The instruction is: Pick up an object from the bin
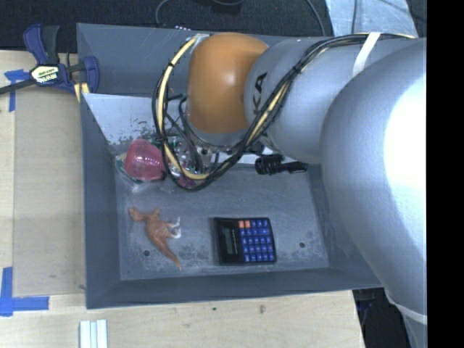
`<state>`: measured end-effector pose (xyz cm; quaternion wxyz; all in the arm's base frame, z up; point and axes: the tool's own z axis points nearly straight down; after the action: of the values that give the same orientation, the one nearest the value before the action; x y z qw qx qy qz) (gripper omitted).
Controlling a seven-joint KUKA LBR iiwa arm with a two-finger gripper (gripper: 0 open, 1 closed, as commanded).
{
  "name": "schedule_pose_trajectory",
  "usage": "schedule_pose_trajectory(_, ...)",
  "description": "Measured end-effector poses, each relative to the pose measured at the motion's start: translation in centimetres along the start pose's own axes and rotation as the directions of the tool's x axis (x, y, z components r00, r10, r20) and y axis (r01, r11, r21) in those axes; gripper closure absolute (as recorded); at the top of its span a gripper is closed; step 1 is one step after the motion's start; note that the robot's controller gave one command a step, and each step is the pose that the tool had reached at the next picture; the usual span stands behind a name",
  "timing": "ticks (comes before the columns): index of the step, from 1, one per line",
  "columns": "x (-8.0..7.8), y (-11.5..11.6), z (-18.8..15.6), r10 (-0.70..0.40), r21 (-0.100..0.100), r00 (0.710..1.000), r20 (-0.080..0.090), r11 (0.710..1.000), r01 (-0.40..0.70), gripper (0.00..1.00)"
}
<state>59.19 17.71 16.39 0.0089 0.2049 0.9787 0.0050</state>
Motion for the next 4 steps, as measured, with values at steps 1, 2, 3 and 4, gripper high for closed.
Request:
schedule_pose_trajectory(1,-0.2,0.0,1.1,0.000,0.001,1.000,-0.002,1.000,0.000,1.00)
schedule_pose_trajectory(2,-0.6,-0.9,4.9,-0.050,0.003,0.999,-0.003,0.999,0.050,1.00)
schedule_pose_trajectory(3,-1.9,-0.1,6.9,-0.019,0.004,1.000,-0.013,1.000,0.019,1.00)
schedule_pose_trajectory(4,-1.5,-0.5,4.2,-0.016,0.008,1.000,-0.011,1.000,0.016,1.00)
